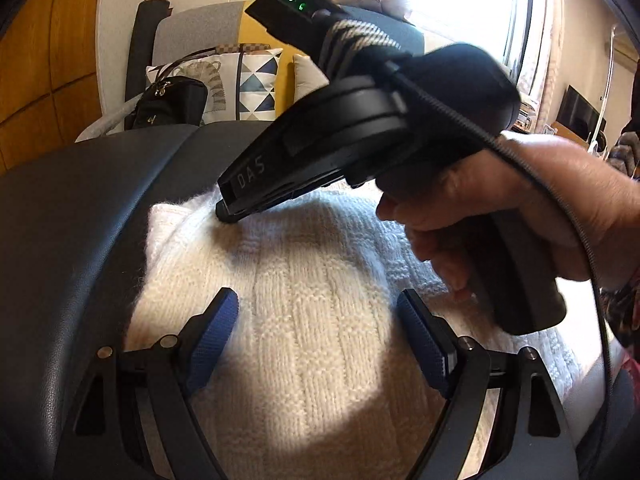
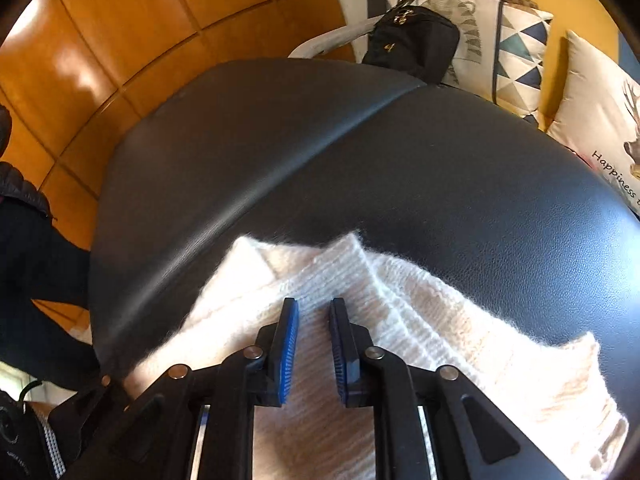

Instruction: Fold clothes

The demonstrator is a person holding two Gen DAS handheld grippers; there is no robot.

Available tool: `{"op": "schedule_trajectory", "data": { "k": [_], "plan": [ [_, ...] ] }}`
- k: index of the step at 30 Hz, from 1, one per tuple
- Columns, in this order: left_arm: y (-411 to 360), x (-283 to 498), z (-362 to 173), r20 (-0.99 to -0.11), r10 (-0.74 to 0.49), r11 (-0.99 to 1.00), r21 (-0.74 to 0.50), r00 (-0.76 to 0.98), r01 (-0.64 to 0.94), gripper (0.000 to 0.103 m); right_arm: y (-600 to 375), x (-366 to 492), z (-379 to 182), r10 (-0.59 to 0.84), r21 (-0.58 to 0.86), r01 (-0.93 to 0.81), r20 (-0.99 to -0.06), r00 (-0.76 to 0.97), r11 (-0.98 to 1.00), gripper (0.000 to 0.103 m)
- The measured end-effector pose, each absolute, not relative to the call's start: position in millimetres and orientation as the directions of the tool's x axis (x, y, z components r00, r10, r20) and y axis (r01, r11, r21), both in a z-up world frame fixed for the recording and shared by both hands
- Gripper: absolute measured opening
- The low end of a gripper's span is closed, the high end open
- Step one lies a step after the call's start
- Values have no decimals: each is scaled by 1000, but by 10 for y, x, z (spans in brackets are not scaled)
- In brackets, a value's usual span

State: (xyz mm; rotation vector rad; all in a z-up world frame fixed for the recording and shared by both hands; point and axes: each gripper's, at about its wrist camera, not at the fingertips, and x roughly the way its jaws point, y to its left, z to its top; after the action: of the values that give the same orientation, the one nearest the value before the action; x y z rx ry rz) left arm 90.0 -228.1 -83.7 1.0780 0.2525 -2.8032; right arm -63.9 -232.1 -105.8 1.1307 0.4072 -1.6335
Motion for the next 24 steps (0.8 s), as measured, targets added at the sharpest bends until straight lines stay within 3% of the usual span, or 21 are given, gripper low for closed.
{"op": "schedule_trajectory", "data": {
  "k": [5,9,13,19,24],
  "plan": [
    [-2319,1051,-759,-658,-20,-985,-117,-753,129,84,-2340,-573,-1100,-571,242,894,-820,-20,-378,14],
    [-2577,1407,-568,-596,35,-989,-134,-802,57,84,-2332,-583,-1091,-580,259,886,-815,-13,-384,14],
    [-3138,1707,-478,-547,162,-964,-267,-821,-13,84,-2327,-577,-1091,-583,273,881,-813,-3,-385,15],
    [-3590,1640,-637,-562,442,-854,-503,-699,-135,84,-2352,-571,-1059,-565,270,882,-825,6,-386,15],
    [-3370,1575,-677,-554,584,-804,-494,-593,-332,84,-2453,-535,-1010,-502,211,907,-865,0,-364,16]
  ]
}}
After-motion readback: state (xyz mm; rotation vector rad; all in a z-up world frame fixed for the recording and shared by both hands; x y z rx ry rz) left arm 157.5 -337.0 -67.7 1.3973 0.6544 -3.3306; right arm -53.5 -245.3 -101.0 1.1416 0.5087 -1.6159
